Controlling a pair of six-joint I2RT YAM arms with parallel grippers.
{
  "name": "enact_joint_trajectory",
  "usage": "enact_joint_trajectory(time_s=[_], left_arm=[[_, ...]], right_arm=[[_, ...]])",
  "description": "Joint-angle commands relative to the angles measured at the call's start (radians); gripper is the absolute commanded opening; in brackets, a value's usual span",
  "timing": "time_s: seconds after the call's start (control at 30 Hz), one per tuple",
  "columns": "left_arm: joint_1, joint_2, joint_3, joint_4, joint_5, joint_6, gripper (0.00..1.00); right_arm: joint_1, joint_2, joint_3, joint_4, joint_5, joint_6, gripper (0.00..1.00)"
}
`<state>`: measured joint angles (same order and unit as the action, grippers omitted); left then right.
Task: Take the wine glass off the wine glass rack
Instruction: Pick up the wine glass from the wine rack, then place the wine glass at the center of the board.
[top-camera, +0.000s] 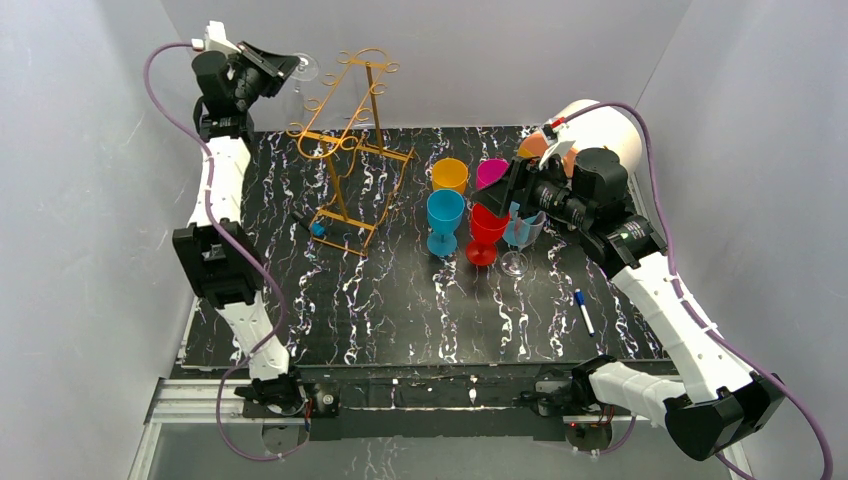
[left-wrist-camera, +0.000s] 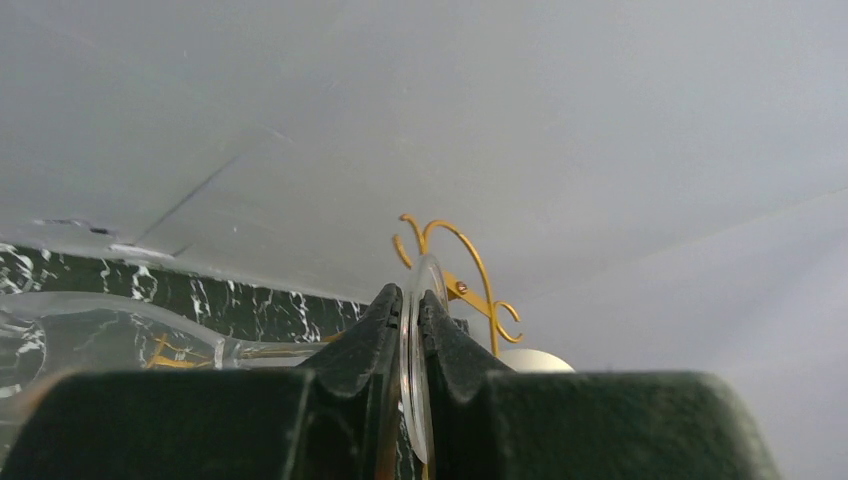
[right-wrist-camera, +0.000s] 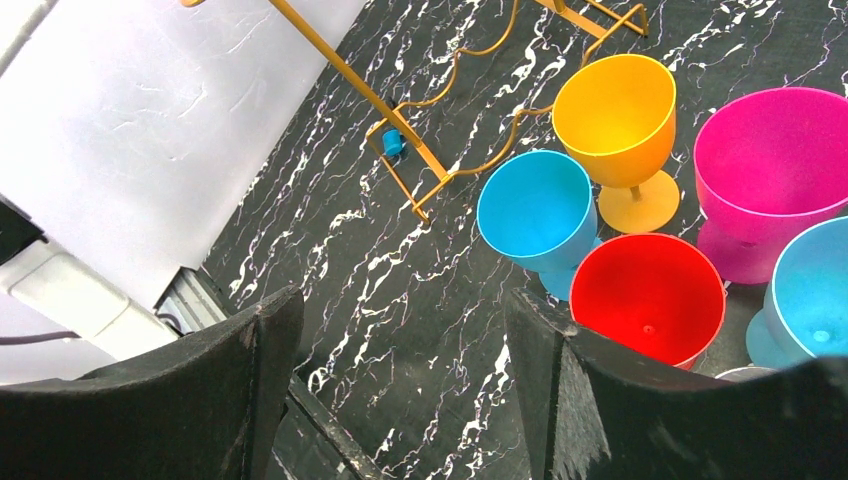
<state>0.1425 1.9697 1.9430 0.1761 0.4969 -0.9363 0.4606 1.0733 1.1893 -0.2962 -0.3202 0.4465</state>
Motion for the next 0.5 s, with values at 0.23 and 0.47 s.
enact_joint_trajectory(time_s=[0.23,0.47], left_arm=[[0.020,-0.231,-0.107,-0.071,-0.142,0.176,0.00],[0.111,-0.396,-0.285,-0.065,-0.214,0.167,0.00]], right_arm=[[0.001,-0.015,0.032,0.028,-0.005,0.009,0.81],[0.001,-0.019,0.032,0.024,-0.002,0.002,0.81]])
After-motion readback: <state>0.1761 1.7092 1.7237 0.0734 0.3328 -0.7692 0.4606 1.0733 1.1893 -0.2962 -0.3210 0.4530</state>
